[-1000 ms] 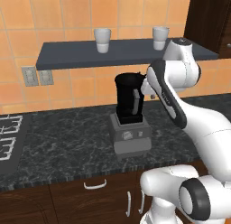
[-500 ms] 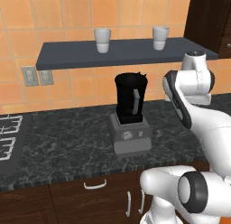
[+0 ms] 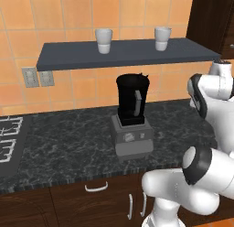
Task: Close the lid blender by securely placing the lid on top.
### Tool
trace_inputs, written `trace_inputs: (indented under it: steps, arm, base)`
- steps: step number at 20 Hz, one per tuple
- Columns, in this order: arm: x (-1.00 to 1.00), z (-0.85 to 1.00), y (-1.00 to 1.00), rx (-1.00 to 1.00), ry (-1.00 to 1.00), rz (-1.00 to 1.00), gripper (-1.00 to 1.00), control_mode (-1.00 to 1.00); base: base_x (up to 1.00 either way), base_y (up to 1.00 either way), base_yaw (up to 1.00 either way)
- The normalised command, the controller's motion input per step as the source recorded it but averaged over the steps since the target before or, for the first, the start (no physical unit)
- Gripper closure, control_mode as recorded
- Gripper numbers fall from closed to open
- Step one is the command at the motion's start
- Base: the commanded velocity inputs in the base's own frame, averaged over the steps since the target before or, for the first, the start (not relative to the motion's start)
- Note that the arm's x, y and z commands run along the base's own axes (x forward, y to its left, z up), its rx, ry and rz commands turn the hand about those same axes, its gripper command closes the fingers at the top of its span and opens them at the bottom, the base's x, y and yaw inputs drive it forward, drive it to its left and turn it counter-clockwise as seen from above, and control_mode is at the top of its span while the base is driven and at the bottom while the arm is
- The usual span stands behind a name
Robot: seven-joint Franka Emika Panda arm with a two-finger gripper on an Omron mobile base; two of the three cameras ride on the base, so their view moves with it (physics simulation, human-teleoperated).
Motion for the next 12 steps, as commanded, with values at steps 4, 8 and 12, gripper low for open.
trace_inputs:
  steps: [4, 8, 12]
  arm:
    - [0.09, -0.38, -0.94, 0.11, 0.02, -0.14, -1.0, -1.0]
    - [0.27, -0.64, -0.66, 0.0, 0.11, 0.0, -1.0, -1.0]
    - [0.22, -0.49, -0.75, 0.01, 0.12, 0.0, -1.0, -1.0]
  base:
    - [0.0, 0.0, 0.0]
    - [0.0, 0.0, 0.0]
    - [0.0, 0.0, 0.0]
